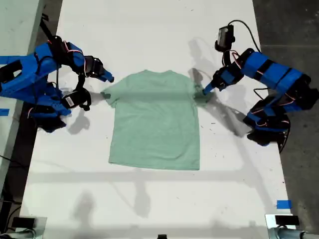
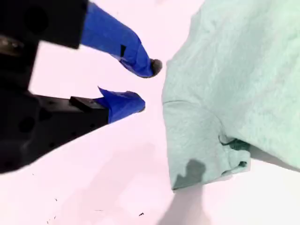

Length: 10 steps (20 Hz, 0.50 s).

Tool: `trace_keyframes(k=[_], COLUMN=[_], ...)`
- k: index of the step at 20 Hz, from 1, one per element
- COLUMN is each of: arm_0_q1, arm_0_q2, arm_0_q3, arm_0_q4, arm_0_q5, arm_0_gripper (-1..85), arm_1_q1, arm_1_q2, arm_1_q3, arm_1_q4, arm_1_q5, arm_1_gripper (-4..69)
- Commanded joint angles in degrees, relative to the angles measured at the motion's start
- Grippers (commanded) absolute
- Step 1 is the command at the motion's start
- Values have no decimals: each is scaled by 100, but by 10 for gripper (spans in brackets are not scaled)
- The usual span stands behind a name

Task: Fold tshirt

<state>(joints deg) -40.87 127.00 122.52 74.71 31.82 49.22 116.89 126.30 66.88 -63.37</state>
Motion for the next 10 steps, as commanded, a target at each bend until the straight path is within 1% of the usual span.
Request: trace_keyframes(k=[1,3,6,8,10], arm_0_q1=[-149,-149,-176,-176,-185], arm_0_q2=[-53,-141,-202,-202,-202], arm_0_q3=[299,431,439,422,422], arm_0_q4=[-510,-694,-738,-729,-729], arm_0_q5=[53,53,53,53,53], arm_0_gripper=[95,101,106,111,112], arm_1_q1=[264,378,475,448,360], arm_1_q2=[-343,-870,-1986,-2707,-3155], arm_1_q3=[18,0,-413,-1011,-1424], arm_1_q4=[-694,-1143,-1512,-1187,-1037], arm_1_q5=[-316,-448,-615,-677,-712], arm_1_gripper=[291,294,303,299,301])
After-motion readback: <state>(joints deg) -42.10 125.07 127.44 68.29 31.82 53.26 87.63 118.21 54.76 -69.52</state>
